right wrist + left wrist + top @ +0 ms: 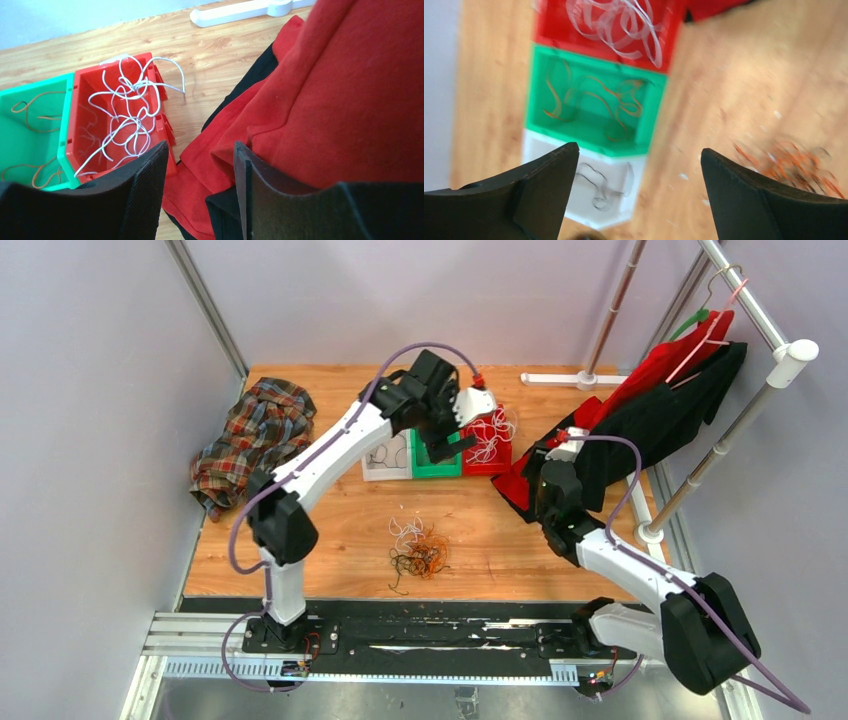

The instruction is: Untangle the cables

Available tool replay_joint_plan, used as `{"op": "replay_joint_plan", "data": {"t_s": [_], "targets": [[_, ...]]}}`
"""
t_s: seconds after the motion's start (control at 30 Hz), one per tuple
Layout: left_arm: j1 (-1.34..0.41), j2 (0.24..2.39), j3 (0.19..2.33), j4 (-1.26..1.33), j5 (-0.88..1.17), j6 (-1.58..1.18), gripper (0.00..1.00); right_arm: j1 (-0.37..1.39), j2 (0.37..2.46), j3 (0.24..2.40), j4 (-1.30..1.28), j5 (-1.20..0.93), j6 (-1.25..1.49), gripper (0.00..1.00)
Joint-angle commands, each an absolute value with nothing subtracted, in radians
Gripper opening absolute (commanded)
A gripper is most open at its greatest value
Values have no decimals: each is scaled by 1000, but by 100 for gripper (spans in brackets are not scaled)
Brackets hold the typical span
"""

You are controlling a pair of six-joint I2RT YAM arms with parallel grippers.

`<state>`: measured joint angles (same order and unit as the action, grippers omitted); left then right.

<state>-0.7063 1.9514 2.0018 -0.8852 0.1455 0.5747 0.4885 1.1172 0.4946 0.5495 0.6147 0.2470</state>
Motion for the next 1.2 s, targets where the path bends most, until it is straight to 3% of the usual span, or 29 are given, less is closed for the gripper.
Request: {"op": "replay_joint_plan", "data": {"t_s": [0.0,0.17,0.47,0.8,1.0,1.17], "targets": [[-666,1801,1786,-1043,348,526,98,514,1154,522,539,582,235,52],[-665,1641,1465,-1040,413,574,95,580,1161,494,549,574,242,56],[-612,1624,1258,-969,354,791,81,791,1148,407,589,574,248,55],[-592,1670,1135,-705,323,890,83,928,1057,335,579,566,300,50],[-592,1697,1127,-684,365,980,83,931,1008,314,575,544,298,49],[-592,1731,1122,-744,409,1027,71,932,991,313,577,549,290,48]]}}
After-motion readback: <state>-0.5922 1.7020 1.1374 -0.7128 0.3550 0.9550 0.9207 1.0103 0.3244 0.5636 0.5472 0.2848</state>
